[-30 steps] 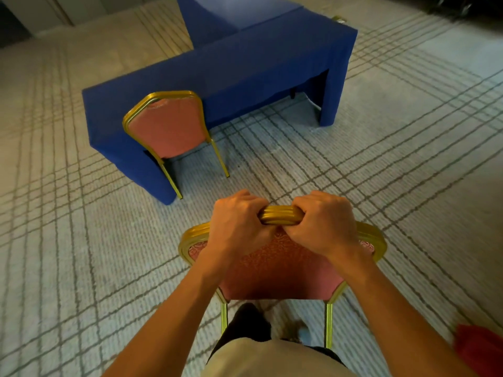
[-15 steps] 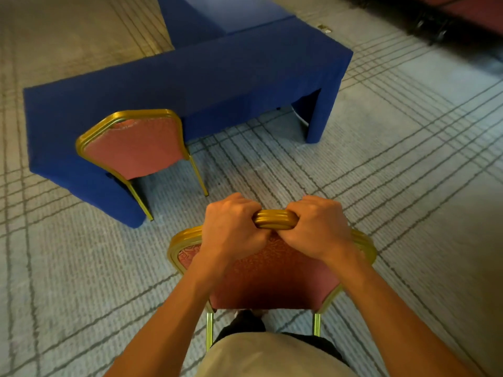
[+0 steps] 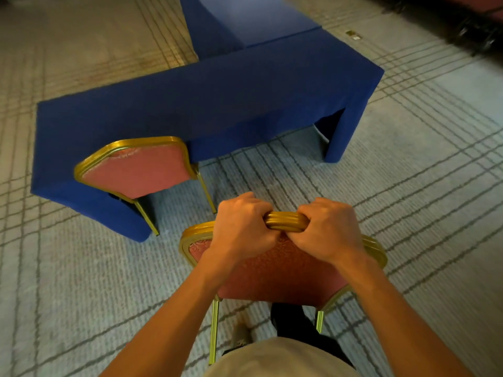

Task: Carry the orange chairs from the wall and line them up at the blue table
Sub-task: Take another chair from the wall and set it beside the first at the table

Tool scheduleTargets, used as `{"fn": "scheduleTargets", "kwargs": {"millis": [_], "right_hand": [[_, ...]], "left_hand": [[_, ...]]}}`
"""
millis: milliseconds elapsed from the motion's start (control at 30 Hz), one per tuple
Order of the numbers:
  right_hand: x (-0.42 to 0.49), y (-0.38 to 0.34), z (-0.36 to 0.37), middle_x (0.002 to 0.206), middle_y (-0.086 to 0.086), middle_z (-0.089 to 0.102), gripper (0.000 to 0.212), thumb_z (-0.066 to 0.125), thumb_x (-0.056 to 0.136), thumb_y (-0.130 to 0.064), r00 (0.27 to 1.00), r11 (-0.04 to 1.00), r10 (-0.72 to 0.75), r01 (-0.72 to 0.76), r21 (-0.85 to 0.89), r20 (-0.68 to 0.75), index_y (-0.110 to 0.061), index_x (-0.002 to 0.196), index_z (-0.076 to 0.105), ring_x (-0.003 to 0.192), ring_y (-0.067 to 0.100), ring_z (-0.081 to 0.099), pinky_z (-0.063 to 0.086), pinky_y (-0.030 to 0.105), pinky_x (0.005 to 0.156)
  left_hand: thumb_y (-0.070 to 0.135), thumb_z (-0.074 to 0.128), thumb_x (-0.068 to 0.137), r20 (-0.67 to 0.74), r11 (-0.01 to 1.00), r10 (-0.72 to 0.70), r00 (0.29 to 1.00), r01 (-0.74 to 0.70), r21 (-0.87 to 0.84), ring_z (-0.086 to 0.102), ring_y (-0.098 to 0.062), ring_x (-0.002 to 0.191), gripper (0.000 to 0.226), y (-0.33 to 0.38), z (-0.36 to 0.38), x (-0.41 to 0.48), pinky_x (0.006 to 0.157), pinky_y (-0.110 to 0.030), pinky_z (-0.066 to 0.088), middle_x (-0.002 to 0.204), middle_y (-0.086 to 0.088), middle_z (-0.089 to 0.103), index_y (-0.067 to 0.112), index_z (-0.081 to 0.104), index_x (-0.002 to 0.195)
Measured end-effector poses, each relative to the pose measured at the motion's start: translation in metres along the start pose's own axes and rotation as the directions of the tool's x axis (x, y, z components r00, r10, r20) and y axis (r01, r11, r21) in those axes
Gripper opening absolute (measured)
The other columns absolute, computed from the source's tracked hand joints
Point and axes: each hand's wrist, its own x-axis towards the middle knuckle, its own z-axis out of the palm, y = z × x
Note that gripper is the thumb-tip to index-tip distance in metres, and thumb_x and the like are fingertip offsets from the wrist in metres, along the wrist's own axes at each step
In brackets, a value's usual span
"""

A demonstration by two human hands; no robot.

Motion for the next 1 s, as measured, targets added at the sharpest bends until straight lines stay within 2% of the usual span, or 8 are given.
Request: {"fn": "scheduleTargets", "kwargs": {"millis": [67, 133, 333, 533, 700, 767, 867, 1000], "right_hand": [[0.02, 0.022, 0.006, 0.051, 0.002, 0.049, 0.037, 0.064, 0.071, -0.052, 1.0, 1.0, -0.013, 0.012, 0.027, 0.008, -0.021, 0.053, 0.056, 0.046, 0.025, 0.051, 0.03, 0.027, 0.046], [0.037, 0.044, 0.012, 0.051, 0.001, 0.05, 0.038, 0.065, 0.071, -0.053, 1.0, 0.999, -0.024, 0.024, 0.04, -0.001, -0.021, 0.052, 0.055, 0.046, 0.025, 0.051, 0.029, 0.027, 0.047], [0.099, 0.09, 0.031, 0.053, 0.002, 0.053, 0.036, 0.068, 0.068, -0.053, 0.993, 0.99, -0.109, 0.105, 0.09, 0.035, -0.021, 0.054, 0.058, 0.05, 0.027, 0.056, 0.038, 0.03, 0.047], [0.146, 0.118, 0.044, 0.053, 0.002, 0.052, 0.034, 0.074, 0.064, -0.048, 0.983, 0.976, -0.181, 0.174, 0.128, 0.044, -0.021, 0.054, 0.056, 0.049, 0.026, 0.055, 0.036, 0.029, 0.047], [0.182, 0.131, 0.061, 0.053, 0.002, 0.052, 0.035, 0.073, 0.067, -0.05, 0.979, 0.972, -0.196, 0.186, 0.146, 0.059, -0.021, 0.054, 0.059, 0.048, 0.026, 0.054, 0.038, 0.03, 0.046], [0.2, 0.136, 0.072, 0.054, 0.002, 0.053, 0.036, 0.066, 0.07, -0.053, 0.978, 0.971, -0.199, 0.187, 0.149, 0.067, -0.021, 0.055, 0.06, 0.049, 0.026, 0.056, 0.039, 0.03, 0.047], [0.229, 0.141, 0.09, 0.054, 0.001, 0.053, 0.038, 0.061, 0.071, -0.055, 0.975, 0.969, -0.203, 0.186, 0.162, 0.092, -0.02, 0.055, 0.06, 0.05, 0.025, 0.055, 0.039, 0.031, 0.047], [0.274, 0.143, 0.113, 0.053, 0.0, 0.052, 0.039, 0.058, 0.071, -0.056, 0.973, 0.971, -0.199, 0.18, 0.159, 0.114, -0.021, 0.053, 0.056, 0.05, 0.024, 0.055, 0.039, 0.03, 0.048]], "left_hand": [[0.039, 0.061, 0.063, -0.012, 1.0, -0.013, 1.0, 0.014, 0.012, 0.052, -0.021, 0.054, 0.031, 0.003, 0.01, 0.025, 0.048, -0.026, 0.026, 0.051, 0.004, 0.049, 0.026, 0.034, 0.056], [0.038, 0.062, 0.062, -0.005, 1.0, -0.022, 1.0, 0.022, 0.01, 0.053, -0.019, 0.055, 0.03, 0.002, 0.022, 0.046, 0.051, -0.025, 0.022, 0.052, 0.005, 0.05, 0.03, 0.034, 0.058], [0.041, 0.057, 0.061, -0.042, 0.991, -0.116, 0.992, 0.119, 0.056, 0.05, -0.018, 0.053, 0.025, -0.009, 0.044, 0.104, 0.05, -0.026, 0.024, 0.051, 0.004, 0.047, 0.026, 0.037, 0.054], [0.04, 0.059, 0.061, -0.076, 0.978, -0.179, 0.981, 0.186, 0.09, 0.048, -0.017, 0.053, 0.026, -0.019, 0.057, 0.143, 0.049, -0.025, 0.025, 0.05, 0.006, 0.045, 0.024, 0.041, 0.052], [0.04, 0.058, 0.061, -0.087, 0.966, -0.232, 0.969, 0.24, 0.098, 0.031, -0.008, 0.055, 0.029, -0.037, 0.064, 0.174, 0.052, -0.025, 0.02, 0.052, 0.014, 0.029, 0.028, 0.033, 0.054], [0.041, 0.058, 0.061, -0.083, 0.963, -0.238, 0.968, 0.246, 0.111, 0.036, -0.01, 0.052, 0.028, -0.049, 0.069, 0.19, 0.051, -0.025, 0.02, 0.052, 0.013, 0.031, 0.028, 0.034, 0.054], [0.041, 0.058, 0.061, -0.07, 0.961, -0.245, 0.967, 0.252, 0.116, 0.051, -0.017, 0.055, 0.028, -0.073, 0.076, 0.211, 0.049, -0.026, 0.025, 0.049, 0.007, 0.045, 0.027, 0.035, 0.054], [0.04, 0.056, 0.059, -0.103, 0.959, -0.248, 0.963, 0.259, 0.115, 0.051, -0.019, 0.053, 0.026, -0.108, 0.082, 0.245, 0.05, -0.025, 0.023, 0.048, 0.005, 0.048, 0.025, 0.037, 0.052]]}}
